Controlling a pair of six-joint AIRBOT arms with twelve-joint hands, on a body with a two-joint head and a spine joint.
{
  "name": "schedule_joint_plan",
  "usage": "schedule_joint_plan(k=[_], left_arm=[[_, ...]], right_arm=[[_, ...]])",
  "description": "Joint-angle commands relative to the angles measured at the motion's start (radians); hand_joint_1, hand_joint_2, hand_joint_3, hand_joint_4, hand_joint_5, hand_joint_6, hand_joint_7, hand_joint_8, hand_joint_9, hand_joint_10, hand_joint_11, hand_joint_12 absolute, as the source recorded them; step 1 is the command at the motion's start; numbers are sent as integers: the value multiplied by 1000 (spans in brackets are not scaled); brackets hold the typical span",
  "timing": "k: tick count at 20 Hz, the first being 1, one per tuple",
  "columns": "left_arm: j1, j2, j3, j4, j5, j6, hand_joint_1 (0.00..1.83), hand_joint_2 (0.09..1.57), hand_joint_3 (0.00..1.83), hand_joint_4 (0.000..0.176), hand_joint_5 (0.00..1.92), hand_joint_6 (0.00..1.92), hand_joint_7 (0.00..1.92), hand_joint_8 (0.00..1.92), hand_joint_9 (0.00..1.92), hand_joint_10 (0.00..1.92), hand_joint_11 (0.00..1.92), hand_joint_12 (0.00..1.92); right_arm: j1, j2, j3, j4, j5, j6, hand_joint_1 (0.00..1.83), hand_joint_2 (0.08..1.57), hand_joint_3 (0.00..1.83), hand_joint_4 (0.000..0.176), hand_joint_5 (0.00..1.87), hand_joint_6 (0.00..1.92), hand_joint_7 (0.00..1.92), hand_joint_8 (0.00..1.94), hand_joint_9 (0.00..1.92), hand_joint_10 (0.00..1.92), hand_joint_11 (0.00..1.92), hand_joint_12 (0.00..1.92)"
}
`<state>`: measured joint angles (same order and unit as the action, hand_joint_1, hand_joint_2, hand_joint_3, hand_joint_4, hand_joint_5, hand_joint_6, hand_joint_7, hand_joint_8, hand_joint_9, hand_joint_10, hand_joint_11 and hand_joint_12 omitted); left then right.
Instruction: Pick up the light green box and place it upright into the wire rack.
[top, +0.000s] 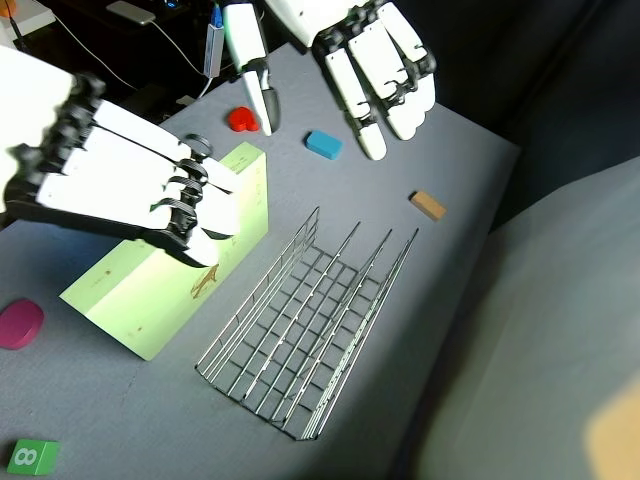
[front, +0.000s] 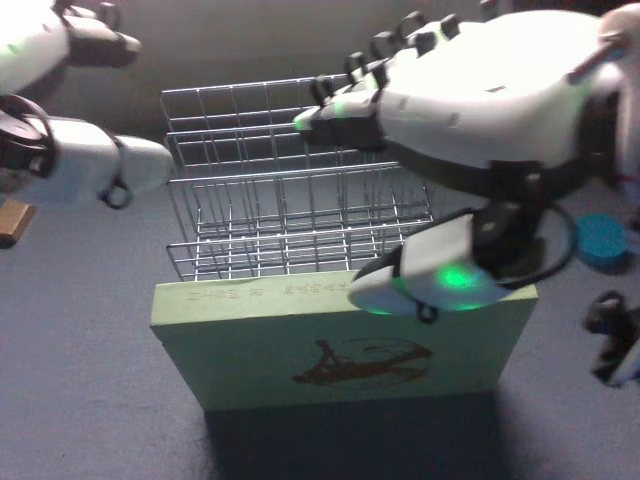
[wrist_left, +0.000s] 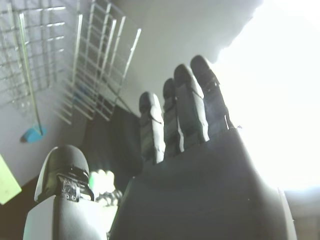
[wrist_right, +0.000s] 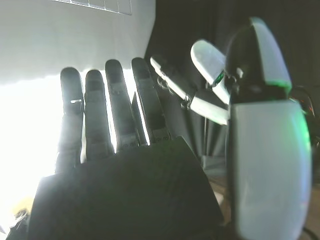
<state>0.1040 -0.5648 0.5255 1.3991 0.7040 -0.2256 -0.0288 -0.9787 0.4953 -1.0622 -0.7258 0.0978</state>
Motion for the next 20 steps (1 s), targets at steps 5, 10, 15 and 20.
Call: schedule_joint_plan(k=[5,10,15,20], left_arm=[[-27,58,28,85,-89,54,215,1168,1,75,278,0,207,4,236,6,0,582],[-45,83,29,79,-135,119,213,1170,2,76,293,5,213,5,239,5,0,591],[-121,86,31,-152,-121,512,232,1163,0,76,297,2,218,2,247,2,0,661],[-134,105,44,-166,-107,561,257,1150,0,76,302,1,232,5,267,9,0,669]], right_arm=[[19,-118,80,15,-56,46,772,1013,0,16,201,0,164,0,83,2,0,554],[7,-206,112,35,-105,111,770,1017,0,16,181,0,159,0,80,1,0,545],[1,-267,165,110,-113,183,761,1010,0,16,179,0,156,0,80,0,0,559],[-36,-304,198,114,-103,195,773,1010,0,15,198,4,171,3,104,5,0,613]])
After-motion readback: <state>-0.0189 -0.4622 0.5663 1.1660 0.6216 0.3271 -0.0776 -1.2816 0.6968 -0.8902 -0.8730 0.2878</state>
